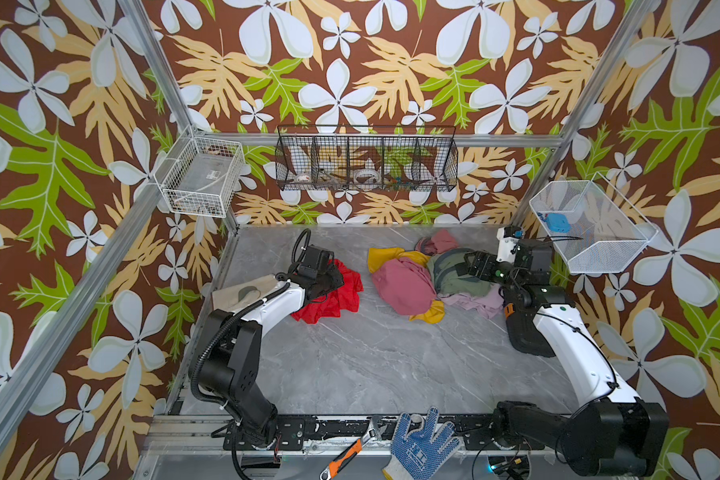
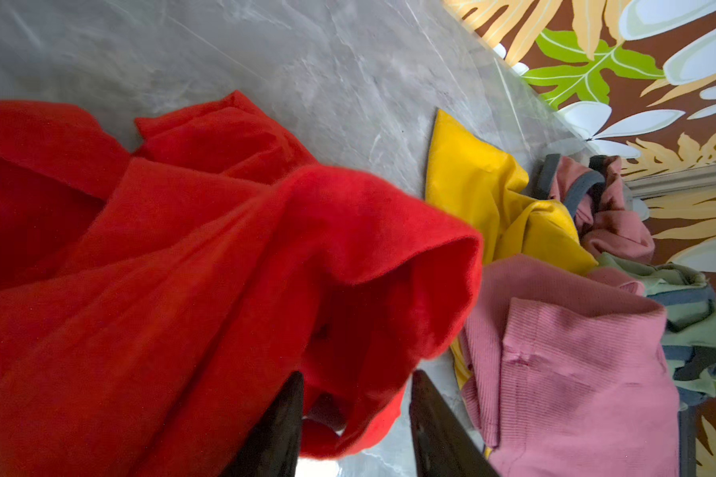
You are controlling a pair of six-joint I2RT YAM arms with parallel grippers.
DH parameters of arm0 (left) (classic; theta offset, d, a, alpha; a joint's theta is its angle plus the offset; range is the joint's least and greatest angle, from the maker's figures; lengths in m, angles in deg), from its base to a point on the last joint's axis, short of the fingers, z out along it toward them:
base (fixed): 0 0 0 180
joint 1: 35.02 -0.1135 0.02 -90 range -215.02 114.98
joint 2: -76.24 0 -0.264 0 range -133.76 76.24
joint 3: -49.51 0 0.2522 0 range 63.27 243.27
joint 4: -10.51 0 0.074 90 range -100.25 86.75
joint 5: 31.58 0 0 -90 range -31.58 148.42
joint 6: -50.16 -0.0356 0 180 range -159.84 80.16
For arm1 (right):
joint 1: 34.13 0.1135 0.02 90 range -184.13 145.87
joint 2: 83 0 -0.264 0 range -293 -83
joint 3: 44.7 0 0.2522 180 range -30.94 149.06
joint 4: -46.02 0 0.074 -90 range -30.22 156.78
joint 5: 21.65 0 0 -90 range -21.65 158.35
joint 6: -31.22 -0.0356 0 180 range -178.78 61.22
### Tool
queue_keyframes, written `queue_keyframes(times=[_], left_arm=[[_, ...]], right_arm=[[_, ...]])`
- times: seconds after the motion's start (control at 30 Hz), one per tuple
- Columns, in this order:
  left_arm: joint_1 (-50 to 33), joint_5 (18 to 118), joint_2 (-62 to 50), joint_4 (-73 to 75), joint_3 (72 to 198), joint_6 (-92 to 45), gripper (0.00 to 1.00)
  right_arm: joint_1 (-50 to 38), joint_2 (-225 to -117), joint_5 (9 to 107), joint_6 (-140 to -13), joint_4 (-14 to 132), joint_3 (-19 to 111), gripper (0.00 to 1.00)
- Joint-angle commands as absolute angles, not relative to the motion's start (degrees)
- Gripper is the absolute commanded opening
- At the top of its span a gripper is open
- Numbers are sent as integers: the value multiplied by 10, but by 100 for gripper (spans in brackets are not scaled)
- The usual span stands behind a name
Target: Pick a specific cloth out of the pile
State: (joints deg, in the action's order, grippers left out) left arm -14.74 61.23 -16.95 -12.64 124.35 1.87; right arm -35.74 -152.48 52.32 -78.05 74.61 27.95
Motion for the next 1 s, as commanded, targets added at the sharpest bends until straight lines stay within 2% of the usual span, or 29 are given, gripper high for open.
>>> queue_keyframes(times=[0.0, 0.13, 0.27, 0.33, 0.4, 0.43, 0.63, 0.77, 0.97], left_arm=[[-148, 579, -148, -171, 1234, 32, 49], [-137, 537, -106, -179, 1229, 23, 52], [-126, 517, -88, -198, 1255, -34, 64], [-127, 493, -92, -226, 1277, -69, 76], [-127, 465, -98, -256, 1298, -115, 96], [-127, 450, -103, -267, 1305, -143, 100], [-129, 393, -123, -232, 1296, -360, 100], [-138, 489, -157, -203, 1284, -463, 100], [-150, 620, -201, -203, 1298, -502, 100]], right_arm=[[-357, -1529, 531, -772, 745, 282, 83], [-358, -1532, 531, -771, 743, 283, 83], [-357, -1536, 525, -769, 738, 281, 85], [-358, -1536, 524, -766, 739, 282, 86], [-357, -1536, 524, -760, 742, 284, 87], [-358, -1535, 525, -758, 744, 285, 87], [-357, -1536, 514, -750, 743, 286, 88], [-358, -1541, 501, -755, 745, 289, 88], [-357, -1541, 496, -753, 759, 294, 88]])
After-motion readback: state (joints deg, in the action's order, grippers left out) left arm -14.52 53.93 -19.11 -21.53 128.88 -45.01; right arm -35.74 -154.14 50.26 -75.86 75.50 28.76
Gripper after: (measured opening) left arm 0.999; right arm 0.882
